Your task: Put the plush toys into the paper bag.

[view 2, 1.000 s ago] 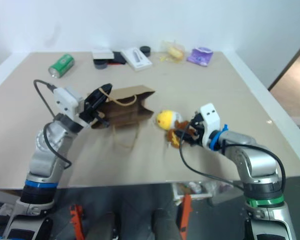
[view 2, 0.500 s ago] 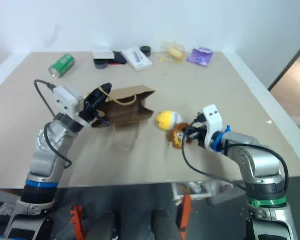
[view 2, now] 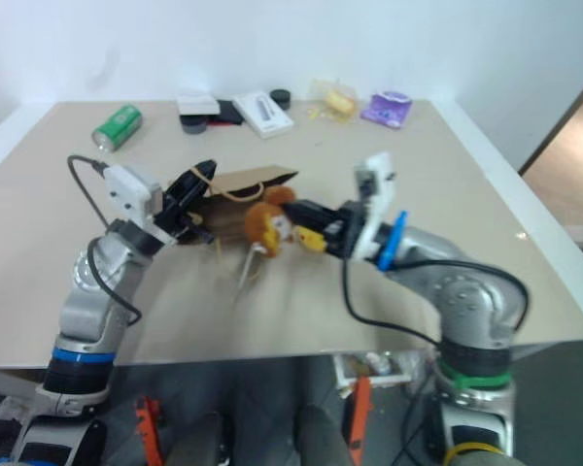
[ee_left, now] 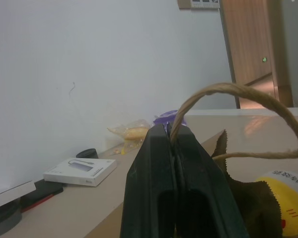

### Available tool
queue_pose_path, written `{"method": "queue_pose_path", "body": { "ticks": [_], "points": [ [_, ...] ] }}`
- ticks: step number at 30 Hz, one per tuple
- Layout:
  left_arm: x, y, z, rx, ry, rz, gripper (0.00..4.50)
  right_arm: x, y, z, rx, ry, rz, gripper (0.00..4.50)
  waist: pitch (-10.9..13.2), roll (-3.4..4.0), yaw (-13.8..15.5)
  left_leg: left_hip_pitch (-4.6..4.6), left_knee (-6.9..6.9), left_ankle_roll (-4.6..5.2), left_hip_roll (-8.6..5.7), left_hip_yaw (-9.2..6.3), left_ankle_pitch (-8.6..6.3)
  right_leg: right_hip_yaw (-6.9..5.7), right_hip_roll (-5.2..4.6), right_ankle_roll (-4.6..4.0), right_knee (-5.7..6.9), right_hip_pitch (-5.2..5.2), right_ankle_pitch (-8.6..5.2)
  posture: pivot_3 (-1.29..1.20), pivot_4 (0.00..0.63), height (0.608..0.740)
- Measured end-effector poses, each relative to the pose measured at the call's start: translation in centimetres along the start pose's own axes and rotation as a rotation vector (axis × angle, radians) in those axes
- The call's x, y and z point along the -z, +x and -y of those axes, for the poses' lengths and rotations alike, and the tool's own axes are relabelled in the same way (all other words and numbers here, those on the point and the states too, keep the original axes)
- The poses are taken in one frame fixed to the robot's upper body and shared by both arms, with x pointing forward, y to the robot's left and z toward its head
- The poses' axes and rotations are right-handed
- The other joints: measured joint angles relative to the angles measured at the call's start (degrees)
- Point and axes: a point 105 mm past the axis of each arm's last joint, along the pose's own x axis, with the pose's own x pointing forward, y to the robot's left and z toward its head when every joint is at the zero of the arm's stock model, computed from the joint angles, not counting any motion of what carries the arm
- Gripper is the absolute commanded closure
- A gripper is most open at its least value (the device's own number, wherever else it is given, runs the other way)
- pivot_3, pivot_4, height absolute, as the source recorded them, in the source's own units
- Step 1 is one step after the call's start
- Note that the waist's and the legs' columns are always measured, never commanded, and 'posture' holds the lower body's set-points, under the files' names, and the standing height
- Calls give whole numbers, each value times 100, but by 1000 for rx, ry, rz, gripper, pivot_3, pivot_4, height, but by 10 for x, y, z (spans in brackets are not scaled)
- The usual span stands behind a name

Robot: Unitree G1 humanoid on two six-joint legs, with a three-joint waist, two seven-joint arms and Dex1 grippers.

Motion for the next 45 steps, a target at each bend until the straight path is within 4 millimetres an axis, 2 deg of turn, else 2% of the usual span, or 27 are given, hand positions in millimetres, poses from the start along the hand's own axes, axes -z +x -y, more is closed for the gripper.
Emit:
{"method": "queue_pose_path", "body": {
  "ticks": [1,2,6,9,15,20,21,28,31,33,36,38,39,40,41,43,44,45],
  "points": [
    [-2,1,0,-2,-8,5,4500,10,14,2,29,14,-33,4441,0,0,12,-2,0,0,0,-4,0,-3,1,0,0,0,0,0,150,740],
    [-1,1,-2,-12,-14,-1,4500,20,19,12,79,37,-65,4441,0,0,23,-4,0,0,0,-4,0,-4,0,1,0,0,-1,0,150,740],
    [-5,0,-6,-29,-30,3,4500,30,34,26,159,101,-68,4441,0,0,28,-17,1,0,-4,-1,0,-2,-6,9,-7,-5,-2,0,150,740],
    [-9,1,-4,-24,-33,12,4500,30,49,44,267,133,-58,4441,0,0,26,-15,0,0,0,-2,0,-4,-2,7,-6,-6,-1,0,150,740],
    [-9,-3,-1,-23,-39,3,4500,24,49,76,475,191,51,4441,0,0,26,-20,-3,0,1,-6,0,-7,-1,18,-6,-9,5,0,150,740],
    [-7,-4,0,-24,-47,-8,4500,-5,53,70,473,188,205,4441,1,1,23,-19,-4,1,4,-8,-1,-9,2,22,-6,-11,8,0,150,740],
    [-7,-4,0,-24,-47,-8,4500,-5,54,69,476,190,205,4441,0,1,23,-18,-5,1,5,-9,-1,-10,4,19,-6,-10,7,0,150,740],
    [-6,-3,2,-25,-62,-2,4500,36,66,75,616,150,33,4441,1,1,20,-20,-5,1,4,-9,-1,-10,1,0,-6,-10,-3,0,150,740],
    [-6,-3,3,-26,-69,1,4500,41,69,73,630,130,16,4441,1,1,21,-20,-5,1,4,-9,-1,-10,1,1,-6,-11,-3,0,150,740],
    [-6,-2,3,-28,-72,1,4500,36,70,72,617,110,43,4441,1,1,20,-20,-5,1,4,-11,-1,-11,2,1,-6,-11,-3,0,150,740],
    [-5,-2,3,-38,-88,-5,4500,22,70,64,534,47,84,3427,1,2,19,-20,-5,1,4,-11,-1,-11,2,1,-6,-10,-3,0,150,740],
    [-3,-2,2,-50,-108,-9,4500,12,69,55,464,6,110,2562,1,2,20,-20,-5,1,4,-12,-1,-12,2,2,-6,-10,-4,0,150,740],
    [-2,-2,2,-55,-125,-17,4500,6,67,47,397,-44,110,1968,1,2,20,-20,-5,1,4,-12,-1,-12,2,2,-6,-10,-4,0,150,740],
    [-1,-2,1,-58,-134,-18,4500,5,67,41,357,-68,107,1770,1,2,20,-20,-5,1,4,-13,-1,-13,2,2,-6,-10,-4,0,150,740],
    [-1,-1,1,-62,-147,-21,4500,3,62,39,337,-90,103,1185,1,2,20,-20,-5,1,4,-14,-1,-14,3,2,-6,-10,-4,0,150,740],
    [-3,1,-4,-80,-167,-17,4500,0,52,35,284,-141,83,329,1,2,28,-21,-5,1,4,-18,-1,-18,2,0,-6,-10,-5,0,150,740],
    [-8,2,-9,-94,-174,-3,4500,-3,45,35,267,-176,68,34,1,2,25,-20,-5,1,3,-18,-1,-17,2,-1,-6,-10,-5,0,150,740],
    [-9,3,-11,-99,-174,1,4500,-4,43,35,264,-180,66,34,1,1,25,-20,-5,1,2,-18,-1,-17,2,-1,-6,-9,-5,0,150,740]
  ]
}}
